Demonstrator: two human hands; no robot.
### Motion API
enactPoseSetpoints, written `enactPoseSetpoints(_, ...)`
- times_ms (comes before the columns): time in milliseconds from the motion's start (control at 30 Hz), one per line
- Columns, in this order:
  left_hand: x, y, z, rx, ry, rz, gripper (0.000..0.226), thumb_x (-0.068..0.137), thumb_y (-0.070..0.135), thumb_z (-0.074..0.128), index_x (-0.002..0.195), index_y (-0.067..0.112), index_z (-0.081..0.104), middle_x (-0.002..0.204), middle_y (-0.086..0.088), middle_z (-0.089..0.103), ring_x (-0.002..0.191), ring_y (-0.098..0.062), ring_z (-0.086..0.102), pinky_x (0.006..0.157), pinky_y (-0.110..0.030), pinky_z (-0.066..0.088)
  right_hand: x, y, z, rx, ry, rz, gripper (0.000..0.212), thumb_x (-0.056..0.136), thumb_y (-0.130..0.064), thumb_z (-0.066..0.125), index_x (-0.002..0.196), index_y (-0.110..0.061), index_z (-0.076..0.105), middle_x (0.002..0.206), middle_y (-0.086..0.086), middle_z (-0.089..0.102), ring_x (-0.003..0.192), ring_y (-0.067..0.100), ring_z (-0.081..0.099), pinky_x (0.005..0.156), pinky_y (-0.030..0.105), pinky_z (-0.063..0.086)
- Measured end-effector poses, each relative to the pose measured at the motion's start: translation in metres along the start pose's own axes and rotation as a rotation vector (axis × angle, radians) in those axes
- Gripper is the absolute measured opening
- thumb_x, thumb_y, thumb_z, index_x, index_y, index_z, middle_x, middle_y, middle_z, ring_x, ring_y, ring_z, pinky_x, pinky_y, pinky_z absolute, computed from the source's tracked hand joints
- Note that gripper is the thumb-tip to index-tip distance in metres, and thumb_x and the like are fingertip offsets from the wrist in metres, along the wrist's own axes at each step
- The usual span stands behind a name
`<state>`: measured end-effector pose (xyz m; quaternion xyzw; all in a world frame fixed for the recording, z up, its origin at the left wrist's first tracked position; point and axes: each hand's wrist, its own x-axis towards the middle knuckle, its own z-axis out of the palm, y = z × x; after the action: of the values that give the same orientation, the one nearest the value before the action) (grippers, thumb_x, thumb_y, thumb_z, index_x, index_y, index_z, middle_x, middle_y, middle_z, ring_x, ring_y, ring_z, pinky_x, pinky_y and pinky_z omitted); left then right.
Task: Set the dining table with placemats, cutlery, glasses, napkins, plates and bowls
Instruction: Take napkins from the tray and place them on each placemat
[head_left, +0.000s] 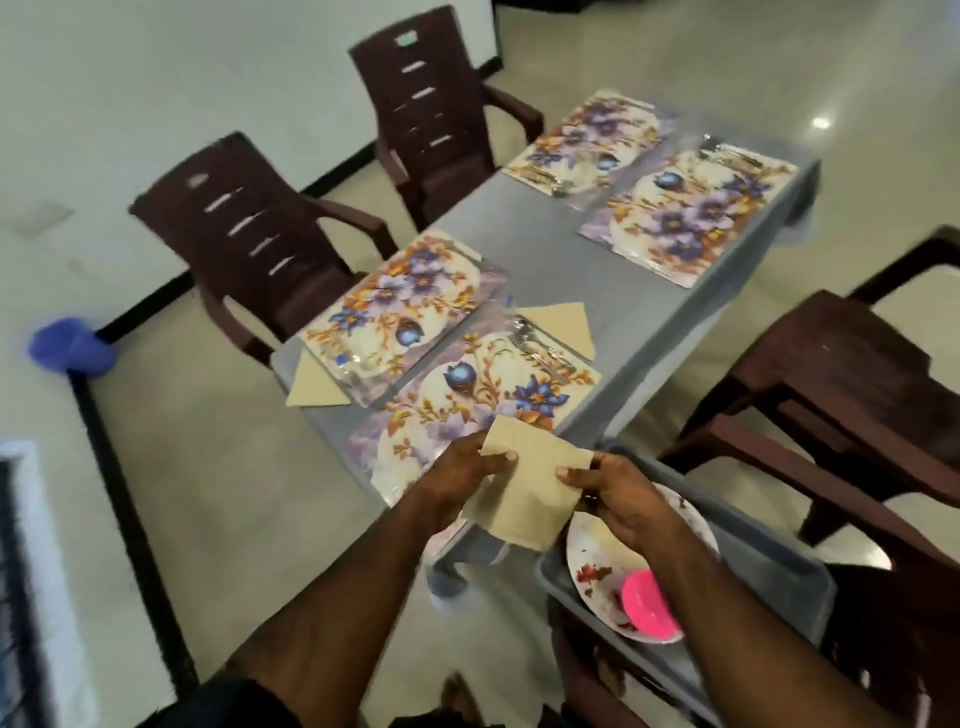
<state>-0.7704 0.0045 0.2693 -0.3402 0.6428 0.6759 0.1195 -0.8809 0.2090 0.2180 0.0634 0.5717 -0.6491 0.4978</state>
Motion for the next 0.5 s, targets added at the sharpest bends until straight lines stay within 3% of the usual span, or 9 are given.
enactPoseSetpoints(67,-0.026,-0.007,-0.036,-0.004,0.057,0.031,0.031,0.094,0.018,0.077,0.125,0.019,0.073,0.122,0.002,0.076,0.113,-0.017,0.068,0.095,-0.034,0.053,-0.003,-0.001,0.049,-0.026,-0.025,0.003,0.04,0.083,-0.003,0.079,0.123,-0.002,0.071,0.112,0.015,0.078,0.106,0.036,0.072,0.091,0.048,0.06)
enactPoseSetpoints(200,-0.066,-0.041,-0.114,-0.104,0.25,0.094,0.047,0.08,0.032,0.085,0.123,0.016,0.074,0.119,-0.005,0.077,0.112,-0.027,0.07,0.089,-0.037,0.054,0.002,0.011,0.141,-0.127,-0.115,0.019,0.033,0.089,0.006,0.071,0.121,0.002,0.067,0.094,0.008,0.079,0.082,0.023,0.075,0.067,0.036,0.062)
enactPoseSetpoints(267,-0.086,-0.062,-0.157,-0.175,0.327,0.117,0.041,0.078,0.031,0.084,0.114,0.012,0.077,0.111,-0.01,0.079,0.1,-0.026,0.073,0.089,-0.044,0.057,0.011,0.024,0.19,-0.174,-0.165,0.034,0.041,0.086,0.005,0.074,0.126,0.007,0.064,0.105,0.015,0.078,0.092,0.03,0.075,0.081,0.044,0.063)
enactPoseSetpoints(333,-0.099,-0.085,-0.196,-0.261,0.393,0.109,0.031,0.084,0.026,0.083,0.111,0.012,0.077,0.106,-0.01,0.08,0.093,-0.025,0.074,0.088,-0.048,0.06,0.018,0.041,0.234,-0.2,-0.207,0.056,0.053,0.081,-0.002,0.081,0.131,0.001,0.064,0.117,0.017,0.076,0.105,0.035,0.073,0.093,0.052,0.06)
enactPoseSetpoints(433,-0.111,-0.109,-0.232,-0.372,0.454,0.077,0.021,0.095,0.019,0.076,0.115,0.014,0.074,0.105,-0.005,0.081,0.092,-0.023,0.075,0.081,-0.042,0.062,0.026,0.056,0.281,-0.217,-0.23,0.084,0.038,0.088,-0.003,0.075,0.125,-0.008,0.067,0.106,0.008,0.08,0.094,0.026,0.076,0.08,0.043,0.062)
enactPoseSetpoints(500,-0.128,-0.135,-0.286,-0.448,0.494,0.061,0.026,0.094,0.026,0.078,0.117,0.017,0.074,0.108,-0.004,0.08,0.1,-0.029,0.075,0.088,-0.047,0.062,0.032,0.076,0.344,-0.262,-0.232,0.119,0.032,0.091,-0.002,0.073,0.121,-0.009,0.068,0.1,0.006,0.08,0.092,0.025,0.075,0.079,0.042,0.061)
